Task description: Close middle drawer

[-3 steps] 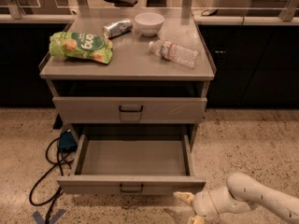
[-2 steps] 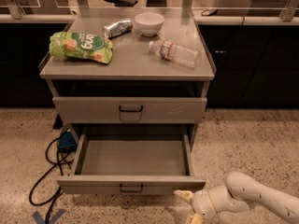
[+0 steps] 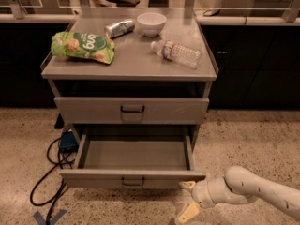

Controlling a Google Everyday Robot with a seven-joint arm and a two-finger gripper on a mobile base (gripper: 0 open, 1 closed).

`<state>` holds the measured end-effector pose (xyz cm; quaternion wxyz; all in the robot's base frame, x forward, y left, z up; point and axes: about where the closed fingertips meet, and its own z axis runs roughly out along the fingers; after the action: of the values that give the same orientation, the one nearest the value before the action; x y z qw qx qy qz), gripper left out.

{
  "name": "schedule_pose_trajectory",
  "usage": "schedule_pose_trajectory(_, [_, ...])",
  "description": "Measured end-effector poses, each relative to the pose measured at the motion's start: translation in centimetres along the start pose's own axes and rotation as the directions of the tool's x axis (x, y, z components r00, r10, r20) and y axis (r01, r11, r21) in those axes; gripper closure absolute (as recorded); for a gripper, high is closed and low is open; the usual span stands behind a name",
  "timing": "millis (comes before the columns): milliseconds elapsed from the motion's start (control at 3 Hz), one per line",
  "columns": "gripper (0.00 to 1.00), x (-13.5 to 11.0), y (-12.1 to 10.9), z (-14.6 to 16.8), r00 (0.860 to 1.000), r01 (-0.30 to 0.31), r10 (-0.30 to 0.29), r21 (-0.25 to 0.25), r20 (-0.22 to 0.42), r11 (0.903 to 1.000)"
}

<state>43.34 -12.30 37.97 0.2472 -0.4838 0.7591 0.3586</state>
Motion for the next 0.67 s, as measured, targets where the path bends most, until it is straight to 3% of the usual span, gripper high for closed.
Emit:
schedule_pose_trajectory(333, [0.0,-0.3,-2.8,0.0,0.999,-0.046,0.048,0.082,-0.022,0.9955])
schedule_pose_trajectory(667, [0.0,-1.2,-6.2,0.6,0.995,-0.095,0.101,0.17,-0.028,0.9808])
